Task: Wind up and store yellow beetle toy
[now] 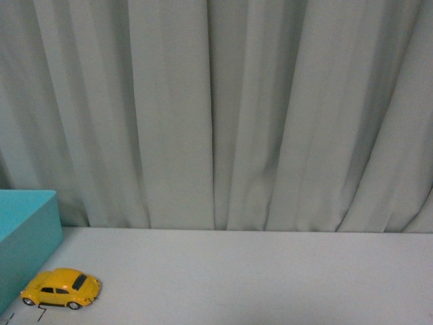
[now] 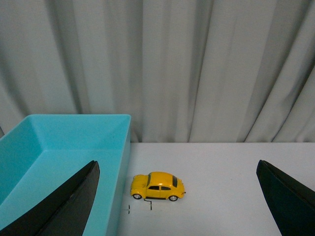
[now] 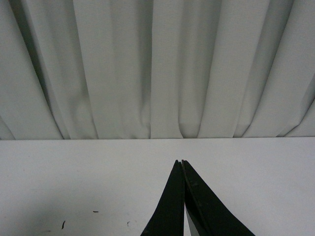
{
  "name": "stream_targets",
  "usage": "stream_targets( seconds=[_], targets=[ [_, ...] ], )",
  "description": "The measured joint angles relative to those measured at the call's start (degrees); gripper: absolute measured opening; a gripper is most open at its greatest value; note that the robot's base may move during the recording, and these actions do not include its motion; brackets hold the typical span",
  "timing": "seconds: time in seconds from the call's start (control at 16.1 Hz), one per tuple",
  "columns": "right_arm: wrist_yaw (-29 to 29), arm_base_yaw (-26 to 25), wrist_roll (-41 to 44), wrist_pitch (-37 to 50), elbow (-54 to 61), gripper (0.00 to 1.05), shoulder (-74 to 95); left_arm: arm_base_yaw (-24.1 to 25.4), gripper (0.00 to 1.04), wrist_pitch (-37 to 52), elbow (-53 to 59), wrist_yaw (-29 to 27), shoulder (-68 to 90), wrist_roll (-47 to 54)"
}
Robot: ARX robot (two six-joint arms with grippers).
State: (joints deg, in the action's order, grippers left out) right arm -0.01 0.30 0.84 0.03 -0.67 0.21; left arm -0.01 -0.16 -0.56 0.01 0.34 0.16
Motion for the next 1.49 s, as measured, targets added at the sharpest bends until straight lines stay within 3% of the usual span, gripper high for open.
stream_targets(
  seconds=[0.25,0.44,0.56,0.62,0.68,0.81,0.93,1.24,1.49],
  targets=[
    [0.0,0.0,0.0,-0.2,0.0,0.03,0.0,0.0,0.98,0.0,0.0,0.0,0.0,0.0],
    [0.0,0.0,0.0,-0.2,0.0,0.36,0.0,0.0,0.98,0.0,0.0,0.0,0.0,0.0],
    [0.0,0.0,0.0,-0.2,0.0,0.78,0.0,0.0,0.98,0.0,0.0,0.0,0.0,0.0],
    [0.0,0.0,0.0,-0.3,0.0,0.92,0.0,-1.9,0.98,-13.4,-4.7,-4.5,4.3,-5.1],
    [-0.1,0.0,0.0,-0.2,0.0,1.00,0.0,-4.9,0.98,-27.5,-13.9,-10.7,18.1,-13.9],
    [0.0,-0.1,0.0,-0.3,0.0,0.98,0.0,-6.6,0.98,-38.8,-25.7,-14.9,24.4,-25.3],
    [0.0,0.0,0.0,-0.2,0.0,0.98,0.0,-12.4,0.98,-34.9,-34.7,-16.6,25.5,-25.8],
    [0.0,0.0,0.0,-0.3,0.0,0.98,0.0,-3.5,0.98,-17.6,-41.7,-2.9,46.2,-10.4],
    [0.0,0.0,0.0,-0.3,0.0,0.98,0.0,0.6,0.98,-12.6,-56.5,6.3,66.9,3.1]
  ],
)
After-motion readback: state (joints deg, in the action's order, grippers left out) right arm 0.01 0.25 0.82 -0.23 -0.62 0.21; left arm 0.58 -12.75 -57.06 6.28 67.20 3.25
